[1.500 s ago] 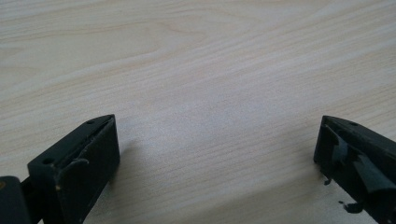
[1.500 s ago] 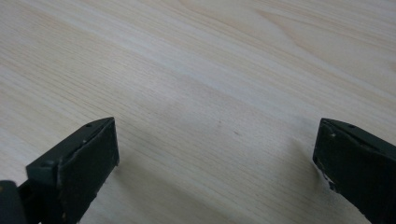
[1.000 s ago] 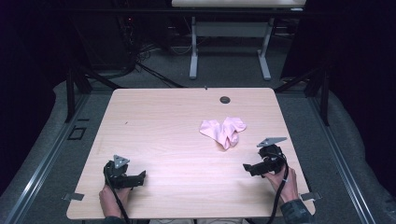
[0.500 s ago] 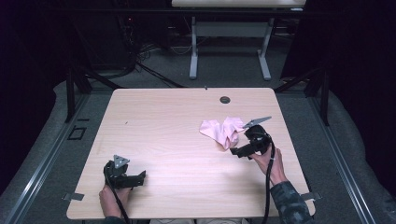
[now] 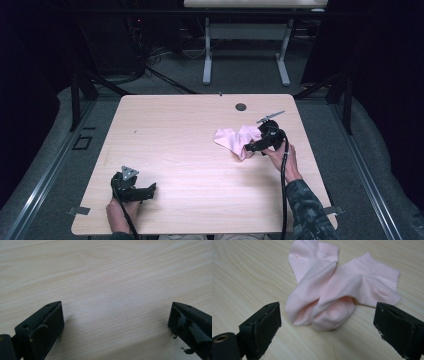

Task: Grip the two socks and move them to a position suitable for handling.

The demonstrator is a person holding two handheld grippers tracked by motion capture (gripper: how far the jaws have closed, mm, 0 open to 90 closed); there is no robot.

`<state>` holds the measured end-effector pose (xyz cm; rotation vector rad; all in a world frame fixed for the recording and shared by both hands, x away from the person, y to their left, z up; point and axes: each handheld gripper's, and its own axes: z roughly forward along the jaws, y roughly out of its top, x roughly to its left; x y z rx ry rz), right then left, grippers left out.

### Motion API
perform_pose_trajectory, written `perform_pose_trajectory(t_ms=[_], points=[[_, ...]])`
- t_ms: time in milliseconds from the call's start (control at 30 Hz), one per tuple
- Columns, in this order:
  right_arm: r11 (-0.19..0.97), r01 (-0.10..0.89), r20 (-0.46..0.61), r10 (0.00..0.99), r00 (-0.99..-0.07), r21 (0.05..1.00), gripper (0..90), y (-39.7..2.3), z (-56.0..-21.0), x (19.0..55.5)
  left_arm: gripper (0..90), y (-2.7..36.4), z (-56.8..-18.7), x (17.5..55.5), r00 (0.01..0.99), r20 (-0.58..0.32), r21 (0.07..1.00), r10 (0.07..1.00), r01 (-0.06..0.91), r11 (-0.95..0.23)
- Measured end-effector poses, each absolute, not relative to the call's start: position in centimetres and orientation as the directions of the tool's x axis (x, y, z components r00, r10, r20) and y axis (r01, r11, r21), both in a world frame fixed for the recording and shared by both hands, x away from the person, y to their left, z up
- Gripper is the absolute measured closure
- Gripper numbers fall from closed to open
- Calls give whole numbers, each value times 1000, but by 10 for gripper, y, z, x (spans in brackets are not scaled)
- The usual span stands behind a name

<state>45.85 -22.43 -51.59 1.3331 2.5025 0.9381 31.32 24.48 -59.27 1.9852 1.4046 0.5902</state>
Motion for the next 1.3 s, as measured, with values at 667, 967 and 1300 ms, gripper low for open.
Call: perform_pose_trajectory(t_ms=[667,967,1300], points=[[372,824,176,860,-480,428,688,-215,-546,512,3,245,-593,313,332,2,712,943,662,-235],[319,809,173,875,-452,494,867,-218,-533,500,3,245,-593,313,332,4,712,943,662,-236],[341,737,136,854,-503,584,868,-227,-489,468,3,245,-593,313,332,3,712,943,662,-235]])
